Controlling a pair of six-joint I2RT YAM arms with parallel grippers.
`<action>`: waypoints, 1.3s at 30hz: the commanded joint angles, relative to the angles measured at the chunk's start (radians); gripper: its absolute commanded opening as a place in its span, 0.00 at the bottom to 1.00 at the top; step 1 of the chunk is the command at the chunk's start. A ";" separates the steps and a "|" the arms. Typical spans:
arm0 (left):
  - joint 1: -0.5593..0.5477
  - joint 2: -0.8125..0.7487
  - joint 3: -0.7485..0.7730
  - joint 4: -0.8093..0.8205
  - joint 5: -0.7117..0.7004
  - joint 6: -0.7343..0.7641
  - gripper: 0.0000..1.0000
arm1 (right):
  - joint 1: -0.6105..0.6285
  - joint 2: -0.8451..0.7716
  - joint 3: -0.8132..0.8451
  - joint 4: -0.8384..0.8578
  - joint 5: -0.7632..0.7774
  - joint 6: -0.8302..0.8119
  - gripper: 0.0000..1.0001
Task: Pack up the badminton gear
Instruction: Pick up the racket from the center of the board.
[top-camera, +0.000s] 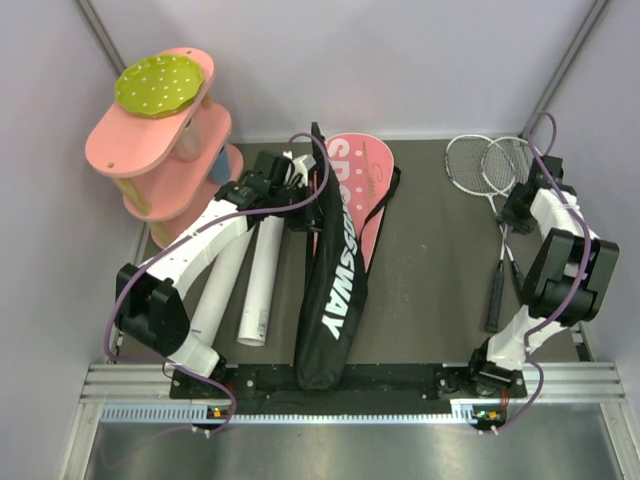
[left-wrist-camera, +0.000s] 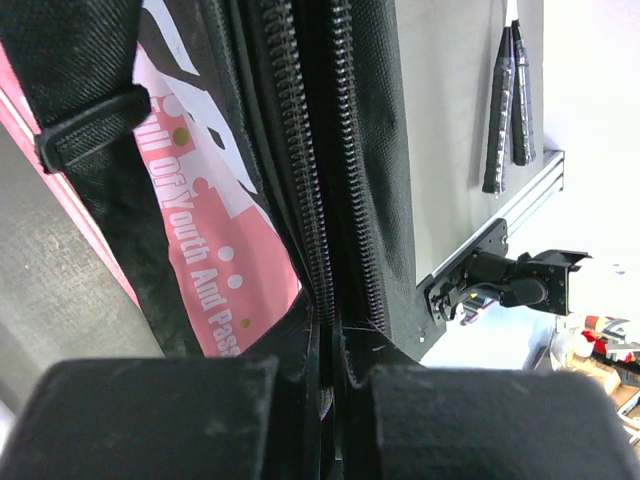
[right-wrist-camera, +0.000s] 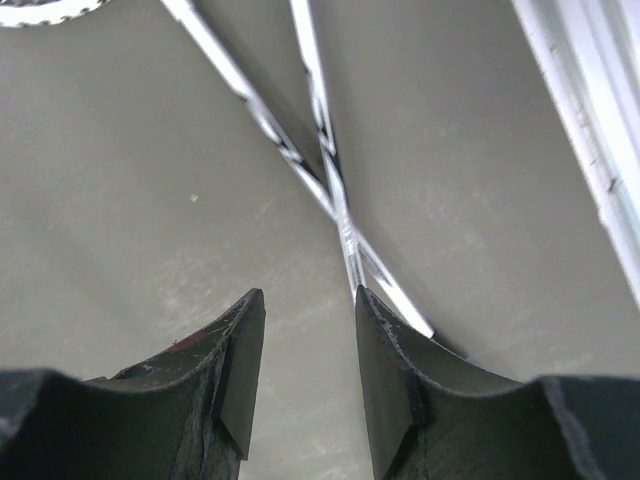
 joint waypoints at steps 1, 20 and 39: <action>-0.002 -0.013 0.052 -0.003 -0.004 0.001 0.00 | -0.009 0.071 0.107 0.037 0.101 -0.057 0.41; -0.056 0.011 0.296 -0.388 -0.560 0.026 0.00 | -0.028 0.364 0.266 0.057 -0.021 -0.074 0.12; -0.232 0.545 0.770 -0.503 -0.705 -0.088 0.00 | 0.100 -0.128 0.118 0.098 -0.398 0.174 0.00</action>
